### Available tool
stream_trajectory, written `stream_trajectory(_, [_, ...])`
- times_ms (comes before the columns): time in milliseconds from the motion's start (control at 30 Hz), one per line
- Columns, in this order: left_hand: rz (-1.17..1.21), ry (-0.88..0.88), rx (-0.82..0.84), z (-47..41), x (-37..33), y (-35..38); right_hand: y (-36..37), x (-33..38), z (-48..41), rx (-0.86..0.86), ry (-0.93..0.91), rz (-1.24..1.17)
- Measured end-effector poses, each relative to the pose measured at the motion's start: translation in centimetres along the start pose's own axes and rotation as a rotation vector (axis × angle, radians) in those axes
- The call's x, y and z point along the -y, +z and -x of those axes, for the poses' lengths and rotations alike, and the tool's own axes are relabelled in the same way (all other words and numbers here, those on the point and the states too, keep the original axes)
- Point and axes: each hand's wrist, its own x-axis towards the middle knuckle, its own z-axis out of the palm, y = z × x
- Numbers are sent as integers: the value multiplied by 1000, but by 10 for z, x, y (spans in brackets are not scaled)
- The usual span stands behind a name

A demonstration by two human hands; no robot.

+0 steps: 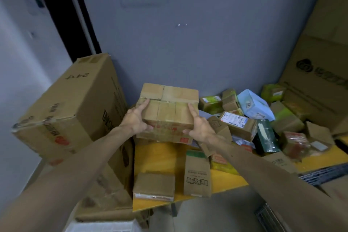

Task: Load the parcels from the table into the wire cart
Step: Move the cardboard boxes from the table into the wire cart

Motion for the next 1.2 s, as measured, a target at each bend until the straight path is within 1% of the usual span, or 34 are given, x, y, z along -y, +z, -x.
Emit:
stream_trajectory(133, [-61, 138, 11, 1, -17, -13, -19, 14, 20, -77, 47, 3])
stream_trajectory(267, [-40, 235, 32, -1, -37, -20, -36, 21, 36, -178, 108, 45])
stream_trajectory(500, [-30, 397, 69, 4, -87, 1, -73, 7, 83, -331, 171, 63])
stream_trajectory(633, [-10, 491, 123, 11, -131, 28, -103, -19, 119, -392, 208, 99])
stream_trajectory(833, [-36, 617, 194, 27, -216, 78, -150, -75, 175, -509, 353, 84])
stream_trajectory(1133, [-114, 727, 227, 62, -351, 174, -237, -181, 257, -584, 393, 22])
stream_trajectory(1200, [-101, 742, 249, 73, -380, 196, -258, -205, 274, -597, 403, 36])
